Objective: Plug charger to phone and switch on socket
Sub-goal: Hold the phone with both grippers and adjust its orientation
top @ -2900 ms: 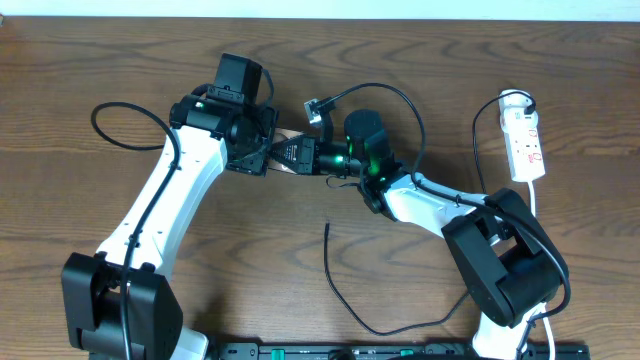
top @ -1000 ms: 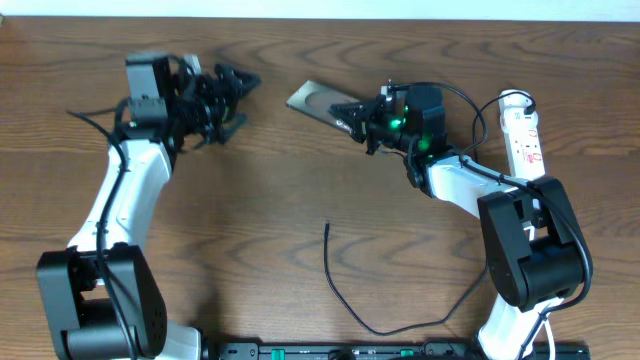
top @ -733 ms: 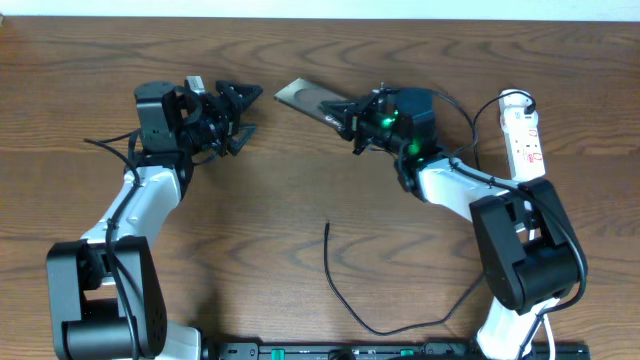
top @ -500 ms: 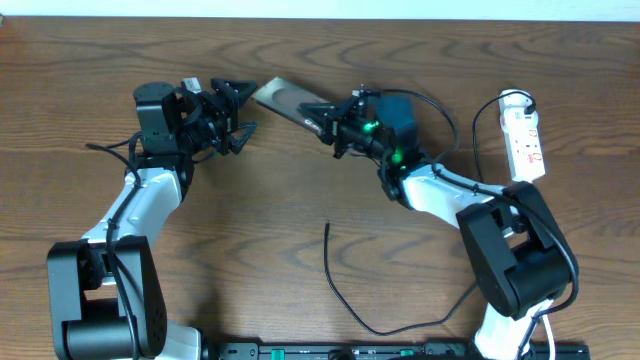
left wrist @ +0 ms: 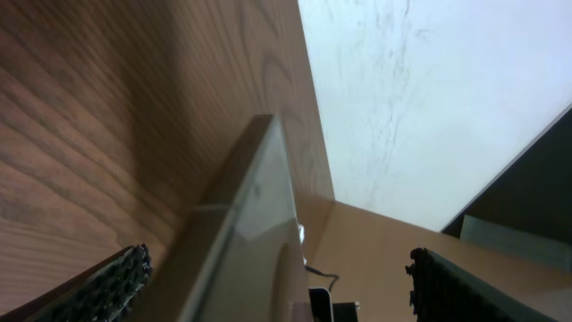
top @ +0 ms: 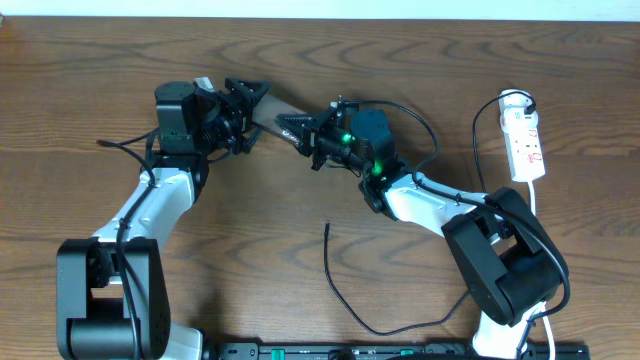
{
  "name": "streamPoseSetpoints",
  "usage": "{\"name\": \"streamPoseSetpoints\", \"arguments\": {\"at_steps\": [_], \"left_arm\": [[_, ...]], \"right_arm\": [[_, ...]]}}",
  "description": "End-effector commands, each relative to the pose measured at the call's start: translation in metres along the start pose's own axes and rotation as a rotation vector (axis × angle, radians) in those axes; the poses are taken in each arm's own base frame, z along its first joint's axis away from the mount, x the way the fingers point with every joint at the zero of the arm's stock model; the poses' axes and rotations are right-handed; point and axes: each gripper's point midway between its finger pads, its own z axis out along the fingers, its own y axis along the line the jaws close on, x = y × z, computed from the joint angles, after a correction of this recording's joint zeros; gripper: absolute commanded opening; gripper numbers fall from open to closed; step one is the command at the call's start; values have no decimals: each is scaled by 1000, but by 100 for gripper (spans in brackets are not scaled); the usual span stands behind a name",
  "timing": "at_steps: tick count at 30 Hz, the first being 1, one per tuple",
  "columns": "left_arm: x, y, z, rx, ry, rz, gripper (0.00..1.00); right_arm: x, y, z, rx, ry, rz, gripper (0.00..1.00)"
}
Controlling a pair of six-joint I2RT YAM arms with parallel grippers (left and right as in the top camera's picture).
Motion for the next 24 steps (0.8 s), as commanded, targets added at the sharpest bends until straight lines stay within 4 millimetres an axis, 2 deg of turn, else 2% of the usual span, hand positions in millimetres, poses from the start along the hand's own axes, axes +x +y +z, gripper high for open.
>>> {"name": "streamPoseSetpoints", "arguments": {"at_steps": [1,8,12,13,17,24], "left_arm": [[-4,0,-4,0,-27,26,90],[-8,-3,-5,14,-39,-35,89],[-11,-8,-7,38,-38,-61,89],[-11,-10,-7,48,-37,-70,86],[-11,-11,-7,53,-35,-85,77],[-11,-11,-7,53,-35,-83,76]], "right_arm": [[1,11,2,-35,-4,22,1],[2,11,3,-36,1,81,2],[5,18,2,-62,12,89,2],[7,24,2,-86,21,76,2],[9,27,2,-100,28,75,2],[16,24,4,-92,40,74,2]]}}
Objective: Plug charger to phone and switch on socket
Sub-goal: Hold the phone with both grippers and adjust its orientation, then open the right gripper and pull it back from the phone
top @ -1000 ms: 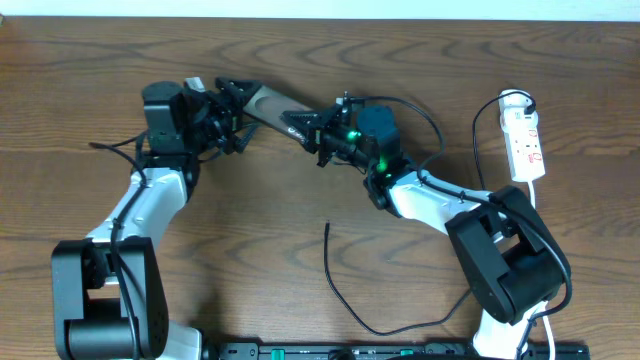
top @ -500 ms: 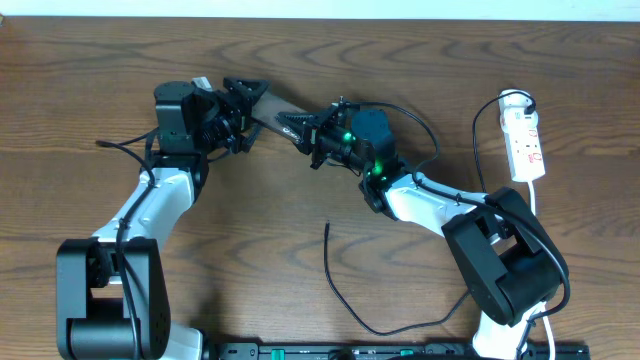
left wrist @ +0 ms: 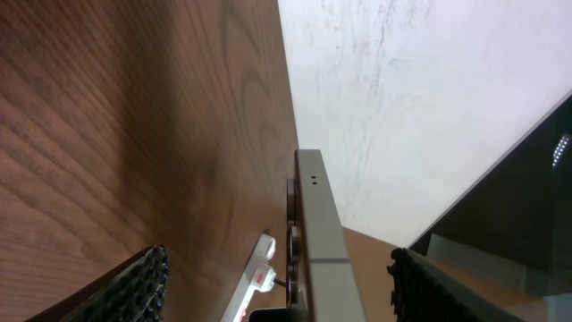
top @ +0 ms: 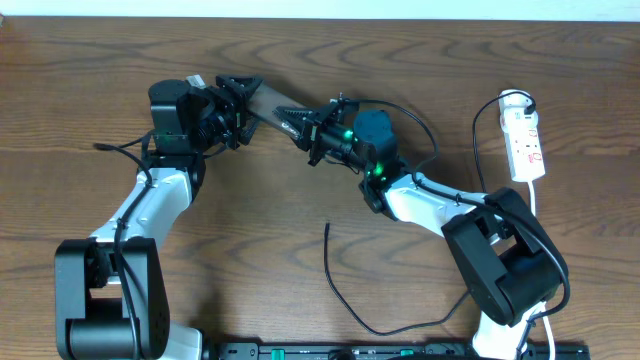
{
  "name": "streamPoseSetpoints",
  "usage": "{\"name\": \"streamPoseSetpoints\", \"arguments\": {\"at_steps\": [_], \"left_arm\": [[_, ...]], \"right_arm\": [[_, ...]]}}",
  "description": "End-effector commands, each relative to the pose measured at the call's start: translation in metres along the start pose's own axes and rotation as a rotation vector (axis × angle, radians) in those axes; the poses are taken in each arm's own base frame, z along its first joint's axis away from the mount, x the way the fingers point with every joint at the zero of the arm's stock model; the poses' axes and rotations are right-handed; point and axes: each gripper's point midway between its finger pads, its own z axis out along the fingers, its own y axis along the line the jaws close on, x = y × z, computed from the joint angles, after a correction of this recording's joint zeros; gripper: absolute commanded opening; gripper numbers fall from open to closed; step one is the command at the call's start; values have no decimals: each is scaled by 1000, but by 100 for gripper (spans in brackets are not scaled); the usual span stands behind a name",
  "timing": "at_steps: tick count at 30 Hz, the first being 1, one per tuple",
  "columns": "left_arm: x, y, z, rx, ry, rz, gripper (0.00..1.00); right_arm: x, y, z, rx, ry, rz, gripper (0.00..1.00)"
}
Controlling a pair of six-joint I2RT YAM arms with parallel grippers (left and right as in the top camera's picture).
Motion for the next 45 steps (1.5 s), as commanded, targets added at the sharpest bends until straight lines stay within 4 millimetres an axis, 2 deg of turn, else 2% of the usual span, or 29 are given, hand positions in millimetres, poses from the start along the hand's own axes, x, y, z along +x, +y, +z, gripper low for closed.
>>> {"name": "streamPoseSetpoints", "arguments": {"at_steps": [1,6,13,18,22,25,26,28,36,38,41,43,44,45], "left_arm": [[0,0,-3,4,0,1,76],[2,1,-3,2,9,19,76],[2,1,-3,1,8,20,46],[2,1,-3,1,8,20,36],[2,1,-3,1,8,19,21],[2,1,-3,1,7,19,19],[2,1,-3,1,7,19,11],[2,1,-3,1,7,19,8],[1,3,-3,-9,0,12,7],[1,3,-3,-9,0,12,7],[0,3,-3,-9,0,12,7],[0,3,-3,-9,-3,12,7],[0,3,-3,-9,-4,12,7],[-1,4,-3,-10,-6,12,7]], "right_arm": [[11,3,5,-13,22,-2,2],[16,-1,8,-4,26,-3,2],[16,-3,8,1,23,-11,2],[18,-4,9,4,27,-16,2],[18,-5,9,8,26,-17,2],[19,-6,10,12,27,-16,2],[19,-6,10,12,28,-15,2],[19,-7,10,13,28,-15,1],[19,-7,10,13,28,-15,2],[19,-7,10,13,28,-15,12],[19,-6,10,12,27,-15,48],[19,-7,10,12,28,-15,83],[19,-6,10,12,28,-15,95],[19,-6,10,12,28,-15,99]]}}
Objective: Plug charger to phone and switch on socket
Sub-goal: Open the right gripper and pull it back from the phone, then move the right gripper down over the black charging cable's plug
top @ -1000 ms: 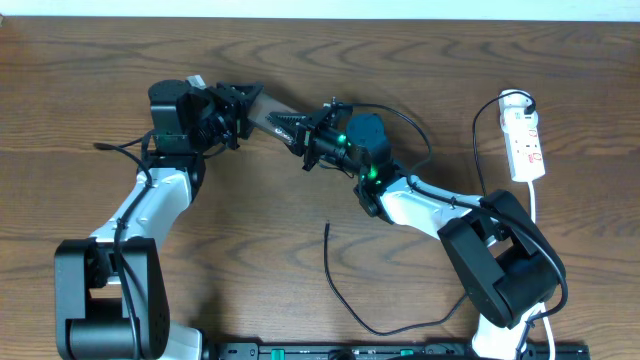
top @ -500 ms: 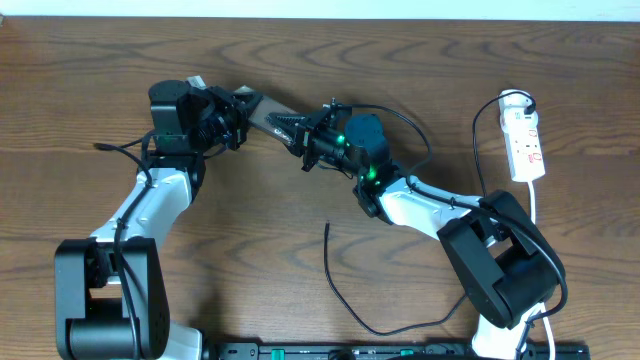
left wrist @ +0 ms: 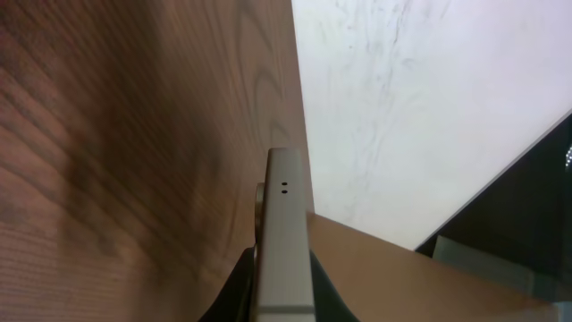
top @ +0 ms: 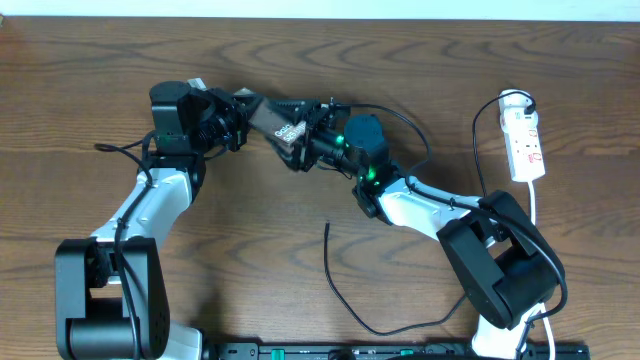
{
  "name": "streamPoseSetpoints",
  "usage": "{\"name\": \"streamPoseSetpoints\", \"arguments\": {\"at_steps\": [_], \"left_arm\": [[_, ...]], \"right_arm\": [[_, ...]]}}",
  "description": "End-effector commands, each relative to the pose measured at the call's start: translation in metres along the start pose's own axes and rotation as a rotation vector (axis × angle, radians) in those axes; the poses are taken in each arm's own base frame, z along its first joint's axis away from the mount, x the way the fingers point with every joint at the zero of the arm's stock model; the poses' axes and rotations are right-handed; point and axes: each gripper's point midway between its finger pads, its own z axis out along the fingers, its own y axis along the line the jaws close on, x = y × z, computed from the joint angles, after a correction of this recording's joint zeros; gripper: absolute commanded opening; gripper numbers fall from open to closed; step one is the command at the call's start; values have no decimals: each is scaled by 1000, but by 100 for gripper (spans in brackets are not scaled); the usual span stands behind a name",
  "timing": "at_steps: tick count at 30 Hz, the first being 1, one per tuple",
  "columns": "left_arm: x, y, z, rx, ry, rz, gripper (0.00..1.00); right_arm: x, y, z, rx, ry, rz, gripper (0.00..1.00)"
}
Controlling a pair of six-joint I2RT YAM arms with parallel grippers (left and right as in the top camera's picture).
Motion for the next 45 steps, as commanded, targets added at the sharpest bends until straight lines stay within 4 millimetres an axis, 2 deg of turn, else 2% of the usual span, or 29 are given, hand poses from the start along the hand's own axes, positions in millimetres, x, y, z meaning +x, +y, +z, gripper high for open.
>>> {"name": "streamPoseSetpoints", "arguments": {"at_steps": [1,4,8,12,14,17,19,23,28,33,35,37,43,45], "left_arm": [[-2,-3,-4,11,-10,18,7],[-14,2,-10,0,-31,-5,7],[-46,3,-38,30,-40,-20,7],[-79,2,-89,114,7,-40,7],[-94,2,-119,161,18,-59,7],[-99,-6,-155,248,68,35,7],[-97,-11,-168,285,100,94,7],[-84,-22,-179,340,165,265,7],[-79,-26,-182,367,168,434,7],[-79,-26,-182,372,157,488,7],[-80,-26,-182,373,153,499,7],[-80,-26,-182,373,153,499,8],[-80,-26,-182,373,153,499,8],[-80,-26,-182,373,153,499,7]], "right_arm": [[4,3,3,-6,12,-11,99],[3,4,2,-7,9,-10,99],[-5,7,-1,-14,-6,-47,99],[-19,10,-5,-10,-36,-177,99],[-26,2,-7,29,-56,-234,99],[-32,-3,-9,57,-64,-438,99],[-33,-1,-9,60,-64,-559,99],[-35,3,-10,70,-41,-637,99],[-40,15,-5,308,91,-823,99],[-29,44,-18,483,174,-1000,99],[-23,47,-28,545,208,-1029,99],[-24,41,-42,651,209,-1038,99],[-46,-3,-87,959,152,-924,99],[-43,-16,-93,1011,177,-894,99]]}}
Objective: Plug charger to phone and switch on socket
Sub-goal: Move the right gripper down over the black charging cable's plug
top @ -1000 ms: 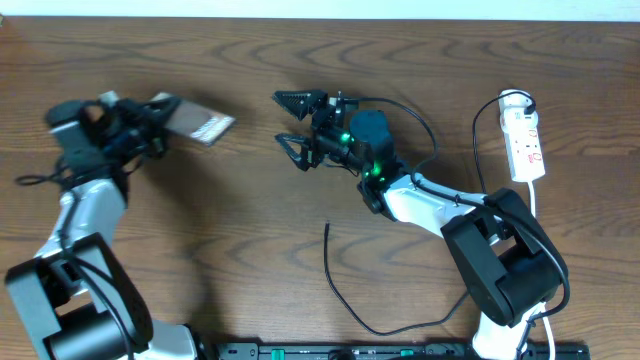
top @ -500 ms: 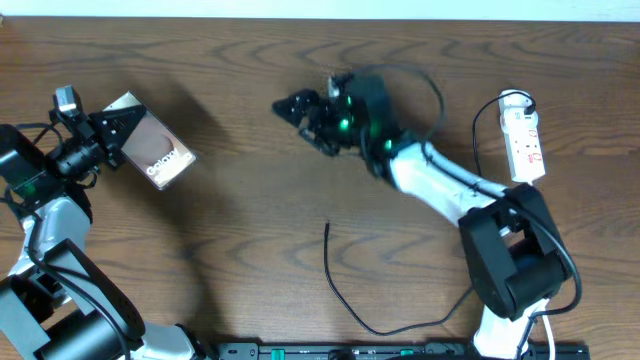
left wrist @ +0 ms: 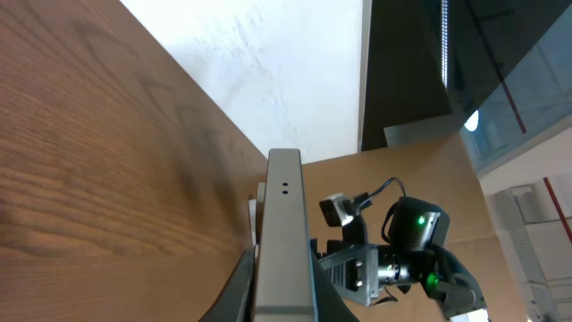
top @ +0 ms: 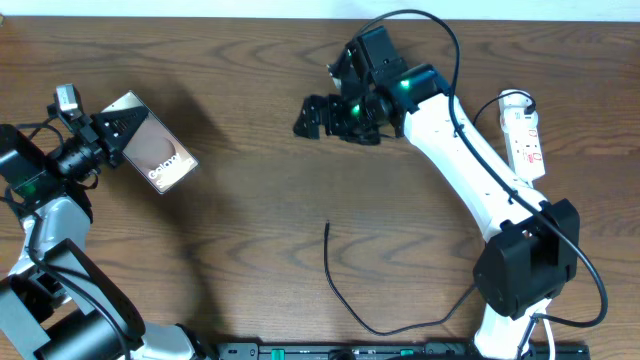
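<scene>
In the overhead view my left gripper (top: 120, 135) is shut on one end of the phone (top: 155, 155) at the table's far left. The phone is tilted, its pinkish face with lettering turned up. The left wrist view has the phone (left wrist: 284, 224) edge-on, with a dark finger pressed on each side of it at my left gripper (left wrist: 284, 291). My right gripper (top: 315, 113) hangs open and empty at the back centre, far from the phone. The black charger cable's free end (top: 327, 228) lies on the wood mid-table. The white socket strip (top: 525, 140) lies at the right edge.
The cable (top: 380, 328) loops along the front of the table toward the right arm's base (top: 520, 280). A black rail (top: 400, 351) runs along the front edge. The right arm (left wrist: 393, 259) shows beyond the phone in the left wrist view.
My left gripper has moved from the back centre to the far left with the phone in it. My right gripper has come off the phone and now stands open further right and back.
Both grippers met at the back centre, the right one at the phone and my left fingers wide open around it. The phone then stood edge-on between the left fingers, which then shut on it. Now the left gripper alone holds it, at the far left.
</scene>
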{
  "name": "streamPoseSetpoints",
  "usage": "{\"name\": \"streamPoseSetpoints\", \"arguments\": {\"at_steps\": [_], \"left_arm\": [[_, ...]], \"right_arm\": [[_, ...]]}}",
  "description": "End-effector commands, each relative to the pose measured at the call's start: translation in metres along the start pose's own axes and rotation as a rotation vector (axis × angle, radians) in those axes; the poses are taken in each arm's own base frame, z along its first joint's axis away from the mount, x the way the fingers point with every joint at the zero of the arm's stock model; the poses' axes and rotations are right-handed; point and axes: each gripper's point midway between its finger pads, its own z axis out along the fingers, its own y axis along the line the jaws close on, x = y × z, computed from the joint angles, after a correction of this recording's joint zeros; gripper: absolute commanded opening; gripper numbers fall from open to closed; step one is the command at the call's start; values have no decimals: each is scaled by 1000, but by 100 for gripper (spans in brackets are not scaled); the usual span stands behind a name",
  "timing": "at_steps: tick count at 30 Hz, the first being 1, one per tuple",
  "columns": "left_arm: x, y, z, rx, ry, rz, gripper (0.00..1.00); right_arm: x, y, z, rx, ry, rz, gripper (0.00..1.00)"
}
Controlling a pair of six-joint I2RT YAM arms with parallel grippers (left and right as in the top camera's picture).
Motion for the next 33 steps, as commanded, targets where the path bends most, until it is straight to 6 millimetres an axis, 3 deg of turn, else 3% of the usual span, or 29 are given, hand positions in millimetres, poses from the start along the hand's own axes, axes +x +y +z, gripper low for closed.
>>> {"name": "streamPoseSetpoints", "arguments": {"at_steps": [1,7,12,17,27,33], "left_arm": [[4,-8,-1,19,28,41,8],[5,-8,-1,19,29,40,7],[5,-8,-1,19,29,40,7],[5,-8,-1,19,29,41,7],[5,-8,-1,19,29,48,7],[4,-8,-1,19,28,48,7]], "right_arm": [[11,-15,7,97,41,-27,99],[63,-43,38,359,168,93,99],[104,-53,75,425,214,253,95],[137,-77,91,495,248,389,91],[170,-92,104,538,292,397,84],[175,-84,115,489,298,380,72]]}}
